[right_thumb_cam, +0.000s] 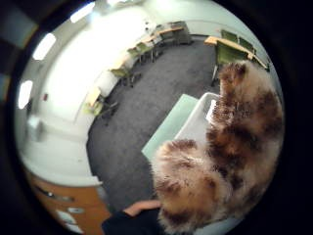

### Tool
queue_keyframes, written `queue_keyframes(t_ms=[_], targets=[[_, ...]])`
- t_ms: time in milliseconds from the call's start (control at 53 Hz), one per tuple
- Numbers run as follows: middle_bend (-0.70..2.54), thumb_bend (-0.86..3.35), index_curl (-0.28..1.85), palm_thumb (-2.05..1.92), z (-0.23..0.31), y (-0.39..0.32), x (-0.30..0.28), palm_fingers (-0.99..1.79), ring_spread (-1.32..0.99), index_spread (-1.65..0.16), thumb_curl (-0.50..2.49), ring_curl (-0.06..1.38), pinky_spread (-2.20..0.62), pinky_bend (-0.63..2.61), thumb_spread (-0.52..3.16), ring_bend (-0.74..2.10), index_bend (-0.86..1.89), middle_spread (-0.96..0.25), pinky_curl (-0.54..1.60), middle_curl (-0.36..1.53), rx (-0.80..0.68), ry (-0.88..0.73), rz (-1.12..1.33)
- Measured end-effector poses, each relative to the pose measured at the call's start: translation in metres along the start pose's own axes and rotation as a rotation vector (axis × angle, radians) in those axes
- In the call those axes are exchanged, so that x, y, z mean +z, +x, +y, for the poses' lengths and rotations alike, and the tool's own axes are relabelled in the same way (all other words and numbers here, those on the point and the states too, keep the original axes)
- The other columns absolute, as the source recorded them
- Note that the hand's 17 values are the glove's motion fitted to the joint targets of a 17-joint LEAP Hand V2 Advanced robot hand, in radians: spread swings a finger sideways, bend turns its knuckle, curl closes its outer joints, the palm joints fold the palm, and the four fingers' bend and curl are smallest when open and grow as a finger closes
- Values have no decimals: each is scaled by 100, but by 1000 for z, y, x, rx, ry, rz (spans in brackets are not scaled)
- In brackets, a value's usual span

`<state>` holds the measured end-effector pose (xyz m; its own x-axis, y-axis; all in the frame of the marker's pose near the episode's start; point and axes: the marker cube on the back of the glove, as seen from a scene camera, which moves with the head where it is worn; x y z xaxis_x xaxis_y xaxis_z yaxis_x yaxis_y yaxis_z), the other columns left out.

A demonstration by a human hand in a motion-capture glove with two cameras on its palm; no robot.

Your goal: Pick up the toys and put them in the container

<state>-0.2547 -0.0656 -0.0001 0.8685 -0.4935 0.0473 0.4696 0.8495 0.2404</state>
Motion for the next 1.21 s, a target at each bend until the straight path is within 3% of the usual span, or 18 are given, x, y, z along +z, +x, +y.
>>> queue_keyframes(t_ms=[38,132,226,245,264,283,302,339,453,528,735,811,905,1207], targets=[[93,16,73,63,0,-11,13,116,-41,-43,80,54,-47,72,73,115,21,-37,36,61,-70,-23,26],[93,15,76,63,-1,-34,34,115,-41,-43,83,53,-47,73,72,115,19,-37,37,62,-55,-98,-49],[82,4,70,47,4,-15,56,94,-40,-40,78,54,-45,84,84,119,0,-38,40,59,-22,-254,144],[80,-3,67,35,5,-14,57,67,-41,-37,73,52,-42,80,92,117,-6,-36,38,59,-6,-273,148],[81,-3,69,33,5,-13,57,65,-40,-35,71,55,-41,83,96,120,-2,-36,42,60,13,-287,136],[72,-10,67,23,5,-13,56,36,-40,-33,67,53,-39,85,97,113,-3,-33,43,57,25,-294,116],[59,-15,68,11,6,-13,55,-11,-35,-28,63,50,-36,92,95,93,3,-26,47,54,23,-297,100],[50,-15,68,0,8,-8,52,-34,-29,-23,59,49,-30,97,95,79,7,-18,49,52,-3,-289,105],[38,-10,52,-10,19,17,29,-26,-23,-15,50,32,-21,91,95,52,6,-8,40,45,-22,-234,54],[34,-10,47,-11,29,51,15,-20,-20,-14,45,29,-17,86,95,46,9,-5,38,43,107,-197,120],[27,-11,43,-13,86,144,-26,-10,-20,-15,35,27,-13,75,94,37,15,-4,34,41,156,-160,147],[26,-11,42,-15,118,178,-41,-8,-21,-16,32,27,-12,72,93,35,16,-4,33,41,112,-158,112],[24,-12,42,-16,154,239,-51,-6,-22,-17,28,26,-11,68,91,33,17,-5,32,41,305,-154,193],[22,-12,41,-15,265,363,-37,-2,-25,-19,22,27,-10,60,84,27,18,-6,31,41,371,-156,187]])
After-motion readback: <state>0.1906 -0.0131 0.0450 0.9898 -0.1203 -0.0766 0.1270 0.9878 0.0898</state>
